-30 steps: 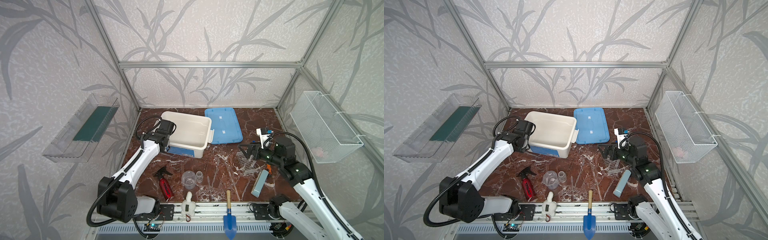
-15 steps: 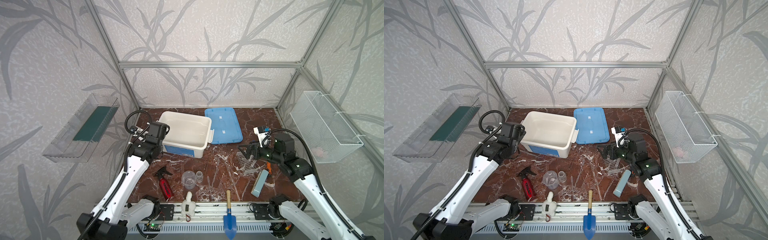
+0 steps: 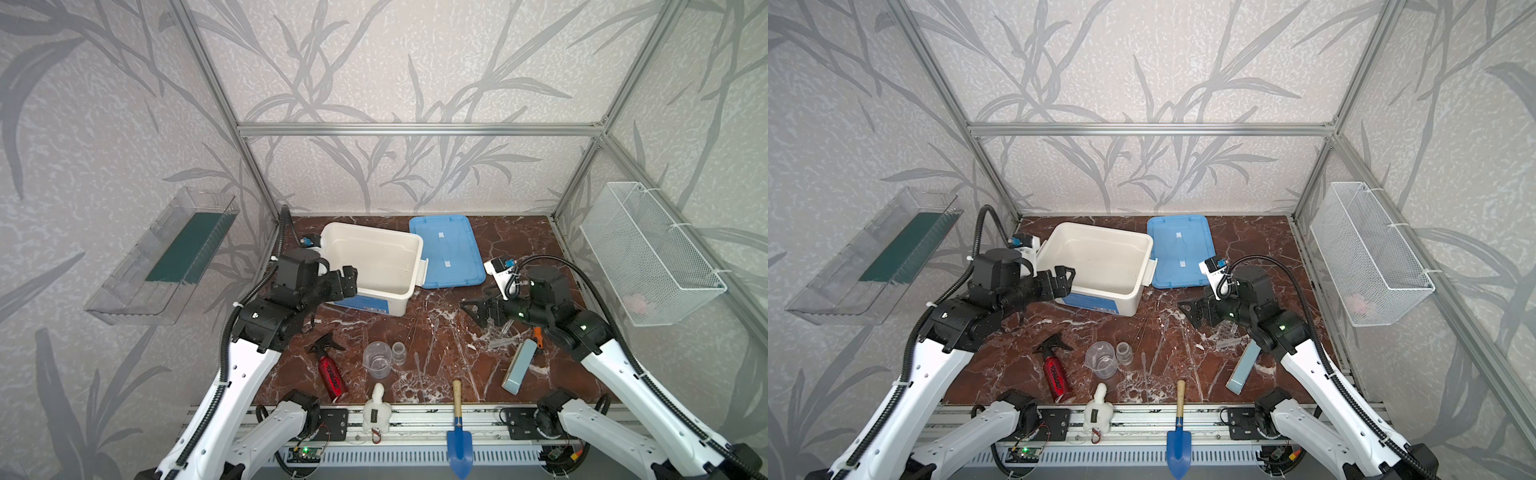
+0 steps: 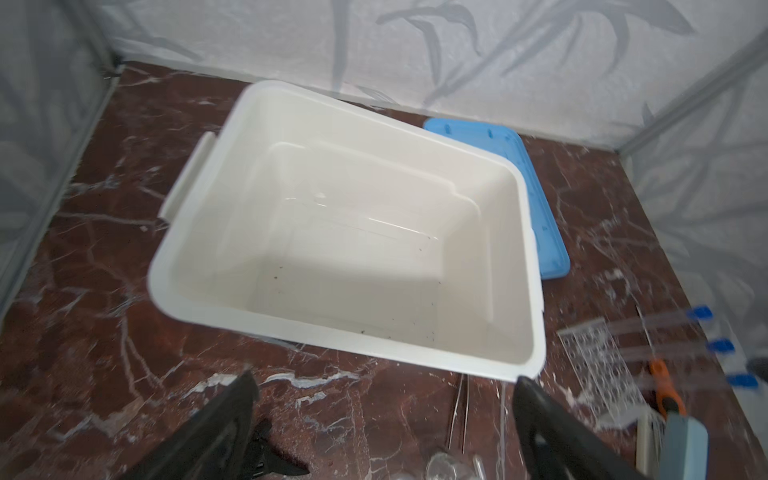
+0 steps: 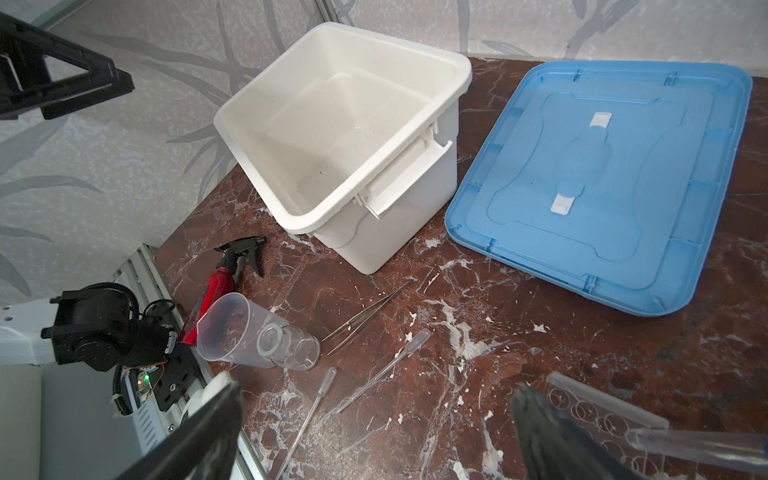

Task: Organize the chemistry lab equipment
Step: 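Move the left gripper to the clear plastic measuring cup and grasp it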

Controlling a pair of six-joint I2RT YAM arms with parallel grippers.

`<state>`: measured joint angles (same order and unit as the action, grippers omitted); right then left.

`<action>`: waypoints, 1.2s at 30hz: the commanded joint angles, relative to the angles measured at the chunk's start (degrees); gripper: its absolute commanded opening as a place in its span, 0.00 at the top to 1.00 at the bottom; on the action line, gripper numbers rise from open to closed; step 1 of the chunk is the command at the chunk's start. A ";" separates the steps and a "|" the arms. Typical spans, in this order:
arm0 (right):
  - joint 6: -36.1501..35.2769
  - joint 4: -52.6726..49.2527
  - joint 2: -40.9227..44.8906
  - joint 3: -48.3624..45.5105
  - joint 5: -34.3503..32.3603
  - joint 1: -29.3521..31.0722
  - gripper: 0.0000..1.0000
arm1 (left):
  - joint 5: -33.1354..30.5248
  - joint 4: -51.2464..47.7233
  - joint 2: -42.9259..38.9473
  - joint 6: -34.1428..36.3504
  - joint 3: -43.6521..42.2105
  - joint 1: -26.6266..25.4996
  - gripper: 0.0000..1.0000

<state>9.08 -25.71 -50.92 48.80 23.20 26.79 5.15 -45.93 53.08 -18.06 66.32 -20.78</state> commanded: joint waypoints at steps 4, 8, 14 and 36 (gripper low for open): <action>-1.92 1.05 -0.93 -0.24 0.97 2.09 0.01 | 7.90 -9.97 -1.28 22.91 -0.48 -11.60 0.04; -0.61 3.11 -0.83 -1.89 1.28 3.40 0.01 | 3.22 -13.11 0.31 29.24 -4.19 -18.51 0.02; 0.15 5.46 -0.90 -4.30 1.34 7.18 0.01 | -1.36 -13.44 6.68 34.65 -6.77 -25.01 0.01; -0.73 6.21 -0.15 -6.70 -3.16 8.97 0.01 | -4.02 -9.34 18.35 34.93 -13.32 -31.78 0.01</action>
<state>8.93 -20.80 -52.03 42.50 20.80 35.33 2.76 -54.35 70.72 15.05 54.26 -52.40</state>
